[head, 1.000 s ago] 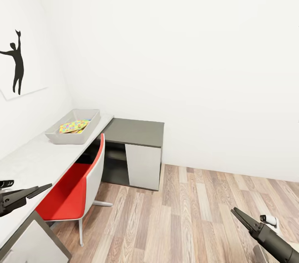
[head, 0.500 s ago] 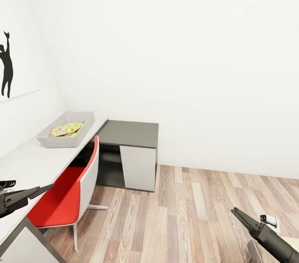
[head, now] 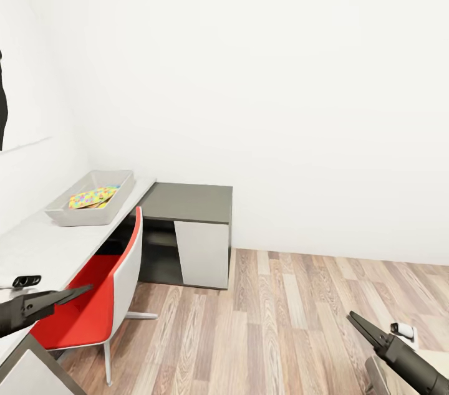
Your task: Put all the toys in the child's room - the three board games (two on the bed and one on the table), the two jigsaw puzzles on the table, and the tennis ball on the table - inside the toy box on the table in the child's room.
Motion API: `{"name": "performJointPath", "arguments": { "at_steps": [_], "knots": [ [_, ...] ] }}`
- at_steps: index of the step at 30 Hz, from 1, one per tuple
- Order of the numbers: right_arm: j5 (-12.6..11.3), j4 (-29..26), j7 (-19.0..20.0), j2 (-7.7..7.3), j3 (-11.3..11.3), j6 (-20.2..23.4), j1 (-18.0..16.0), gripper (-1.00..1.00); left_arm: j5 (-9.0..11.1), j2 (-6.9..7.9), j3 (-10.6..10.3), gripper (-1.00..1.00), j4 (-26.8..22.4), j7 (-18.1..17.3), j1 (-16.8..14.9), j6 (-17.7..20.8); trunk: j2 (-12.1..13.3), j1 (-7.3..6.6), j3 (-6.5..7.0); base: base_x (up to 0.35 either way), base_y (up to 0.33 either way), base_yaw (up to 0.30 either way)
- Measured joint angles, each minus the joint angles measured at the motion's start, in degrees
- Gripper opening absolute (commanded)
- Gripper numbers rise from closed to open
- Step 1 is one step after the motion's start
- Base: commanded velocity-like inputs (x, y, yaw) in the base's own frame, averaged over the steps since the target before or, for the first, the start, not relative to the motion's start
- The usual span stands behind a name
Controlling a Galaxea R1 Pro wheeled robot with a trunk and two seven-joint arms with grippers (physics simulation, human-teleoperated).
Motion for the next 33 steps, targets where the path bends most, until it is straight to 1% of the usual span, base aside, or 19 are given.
{"name": "performJointPath", "arguments": {
  "at_steps": [7,12,13,14,15,18,19,20,21,22,24,25,26,27,29,30,31,32,33],
  "knots": [
    [0.15,-1.38,-7.45,0.37,0.78,0.07,0.0,1.0,-2.21,-0.19,-1.03,1.0,0.08,2.93,-0.02,-0.09,0.0,0.0,0.0,0.0,0.0,0.0],
    [0.09,-3.16,-16.11,0.97,2.48,0.65,-0.11,1.0,-4.33,-2.07,-3.75,1.0,0.51,8.58,-0.43,0.02,0.0,0.0,0.0,0.0,0.0,0.0],
    [0.1,-3.72,-19.32,1.21,3.53,1.36,-0.16,1.0,-5.38,-3.04,-4.71,1.0,0.78,11.39,-0.55,0.03,0.01,0.0,0.0,0.0,0.0,0.0],
    [0.12,-4.59,-24.39,1.74,5.34,2.77,-0.2,1.0,-7.33,-4.79,-6.21,1.0,1.26,16.57,-0.76,0.16,0.01,0.01,0.0,0.0,0.0,0.0],
    [0.08,-4.83,-26.23,2.0,6.07,3.3,-0.22,1.0,-8.08,-5.55,-6.8,1.0,1.44,18.62,-0.84,0.22,0.01,0.0,0.0,0.0,0.0,0.0],
    [0.4,-5.18,-35.52,3.73,9.96,5.11,-0.24,1.0,-12.4,-9.35,-9.45,1.0,3.08,29.01,-1.01,0.15,0.01,0.0,-0.01,0.0,0.0,0.0],
    [0.7,-5.17,-37.51,4.15,11.0,5.37,-0.25,1.0,-13.29,-10.14,-10.05,1.0,3.63,31.05,-1.02,0.1,0.01,0.0,0.0,0.0,0.0,0.0],
    [1.75,-5.03,-41.24,4.94,13.14,5.83,-0.24,1.0,-15.11,-11.46,-11.12,1.0,5.04,34.65,-1.02,-0.19,0.01,0.0,-0.01,0.0,0.0,0.0],
    [2.57,-4.85,-43.17,5.3,14.55,5.87,-0.25,1.0,-16.02,-12.14,-11.71,1.0,6.06,36.36,-1.03,-0.49,0.01,0.0,0.0,0.0,0.0,0.0],
    [4.62,-4.12,-46.73,5.96,17.15,5.79,-0.24,1.0,-18.03,-13.39,-12.95,1.0,8.59,39.26,-1.03,-1.62,0.01,0.0,-0.01,0.0,0.0,0.0],
    [9.65,-0.25,-53.03,7.92,21.86,5.28,-0.23,1.0,-22.14,-16.11,-15.51,1.0,15.7,44.15,-1.07,-6.21,0.01,0.0,-0.02,0.0,0.0,0.0],
    [10.97,1.31,-54.43,8.74,22.78,4.87,-0.25,1.0,-23.13,-16.85,-16.05,1.0,17.8,45.27,-1.09,-7.75,0.01,0.0,-0.01,0.0,0.0,0.0],
    [13.48,4.54,-56.83,10.68,24.05,3.52,-0.23,1.0,-25.42,-18.15,-16.9,1.0,21.68,47.44,-1.09,-10.96,0.01,0.0,-0.02,0.0,0.0,0.0],
    [14.78,6.51,-57.93,11.87,24.58,2.54,-0.25,1.0,-26.53,-18.85,-17.26,1.0,23.92,48.76,-1.11,-12.71,0.01,0.0,-0.01,0.0,0.0,0.0],
    [20.05,14.69,-61.52,16.38,25.81,-2.47,-0.24,1.0,-30.83,-20.91,-17.98,1.0,32.85,55.36,-1.11,-19.68,0.01,0.0,-0.03,0.0,0.0,0.0],
    [21.59,17.14,-62.35,17.5,25.97,-3.92,-0.25,1.0,-31.75,-21.3,-18.04,1.0,35.49,57.33,-1.13,-21.61,0.01,0.0,-0.01,0.0,0.0,0.0],
    [24.67,21.61,-63.84,19.33,26.17,-6.69,-0.24,1.0,-33.35,-21.93,-18.14,1.0,40.2,61.28,-1.11,-25.31,0.0,0.0,-0.03,0.0,0.0,0.0],
    [26.38,24.0,-64.54,20.17,26.19,-8.13,-0.26,1.0,-33.88,-22.2,-18.16,1.0,42.87,63.37,-1.14,-27.29,0.0,0.0,-0.01,0.0,0.0,0.0],
    [29.44,28.14,-65.76,21.47,26.15,-10.71,-0.25,1.0,-34.75,-22.6,-18.18,1.0,47.37,67.46,-1.12,-31.16,0.0,0.0,-0.02,0.0,0.0,0.0]
  ]
}}
